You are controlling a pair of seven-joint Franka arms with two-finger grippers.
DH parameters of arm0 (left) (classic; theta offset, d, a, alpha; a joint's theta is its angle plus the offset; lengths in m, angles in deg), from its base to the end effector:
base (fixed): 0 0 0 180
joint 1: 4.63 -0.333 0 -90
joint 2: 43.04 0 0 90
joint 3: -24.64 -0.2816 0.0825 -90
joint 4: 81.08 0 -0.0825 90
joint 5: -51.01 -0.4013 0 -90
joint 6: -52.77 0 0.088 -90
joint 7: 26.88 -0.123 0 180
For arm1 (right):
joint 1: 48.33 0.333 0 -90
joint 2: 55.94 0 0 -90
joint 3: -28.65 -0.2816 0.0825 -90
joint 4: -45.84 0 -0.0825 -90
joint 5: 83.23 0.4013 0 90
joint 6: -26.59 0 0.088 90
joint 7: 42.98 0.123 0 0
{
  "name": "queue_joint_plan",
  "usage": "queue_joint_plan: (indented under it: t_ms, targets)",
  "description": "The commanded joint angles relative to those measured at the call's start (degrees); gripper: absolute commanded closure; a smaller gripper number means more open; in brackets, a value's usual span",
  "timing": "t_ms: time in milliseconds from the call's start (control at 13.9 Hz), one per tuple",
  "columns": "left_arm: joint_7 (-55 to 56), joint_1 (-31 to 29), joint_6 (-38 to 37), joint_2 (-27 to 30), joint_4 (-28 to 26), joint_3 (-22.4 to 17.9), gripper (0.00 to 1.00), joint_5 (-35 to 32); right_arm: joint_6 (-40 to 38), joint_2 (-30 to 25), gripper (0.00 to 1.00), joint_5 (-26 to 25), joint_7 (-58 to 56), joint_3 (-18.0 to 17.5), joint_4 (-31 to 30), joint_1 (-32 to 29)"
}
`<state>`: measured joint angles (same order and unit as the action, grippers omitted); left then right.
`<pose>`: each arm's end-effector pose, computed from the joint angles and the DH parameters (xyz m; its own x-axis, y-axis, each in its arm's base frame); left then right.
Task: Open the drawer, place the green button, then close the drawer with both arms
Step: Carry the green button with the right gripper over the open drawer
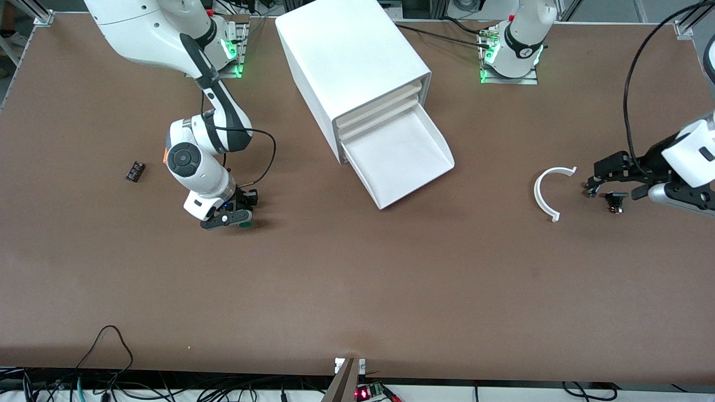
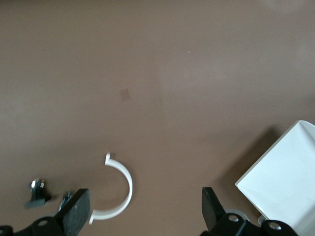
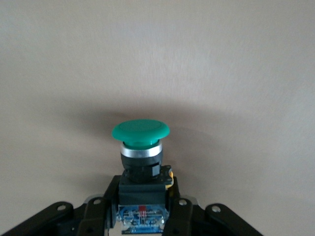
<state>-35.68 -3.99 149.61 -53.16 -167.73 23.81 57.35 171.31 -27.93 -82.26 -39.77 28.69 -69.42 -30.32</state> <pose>0.6272 -0.0108 0.5081 0.9906 -0.1360 0.0169 -0.1371 -0.9849 0.1058 0.5729 0.1858 0.1498 0.9701 0.2414 0.0247 0.2417 -0.9703 -0.0112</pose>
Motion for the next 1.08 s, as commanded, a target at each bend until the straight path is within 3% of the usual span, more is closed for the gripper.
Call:
queue_joint_plan:
  t_ms: [0,432,648,792,1008]
  targets:
    - [7.72,1.11,-4.19,0.71,1.75,1.01,0.00,-5.01,-7.40,-1.64,0.75,-0.71,-0.92,-0.04,6.33,-0.52]
    - [9.24,1.29,-7.36,5.02,-0.01,1.53,0.00,-9.58,-21.46,-2.18,0.75,-1.59,-14.50,-1.08,21.63,-0.43]
    - [9.24,1.65,-7.36,6.77,-1.49,1.45,0.00,-9.77,-26.33,-2.00,0.75,-1.15,-28.19,-6.17,26.13,-0.52]
    - [9.41,1.56,-6.14,11.77,-8.07,1.36,0.00,-9.68,-26.33,-1.13,0.75,-2.02,-42.53,-12.31,29.19,-0.43]
    - [9.59,0.85,-4.99,12.67,-10.29,1.36,0.00,-9.24,-25.98,-0.68,0.75,-1.68,-45.47,-15.75,31.67,-0.43]
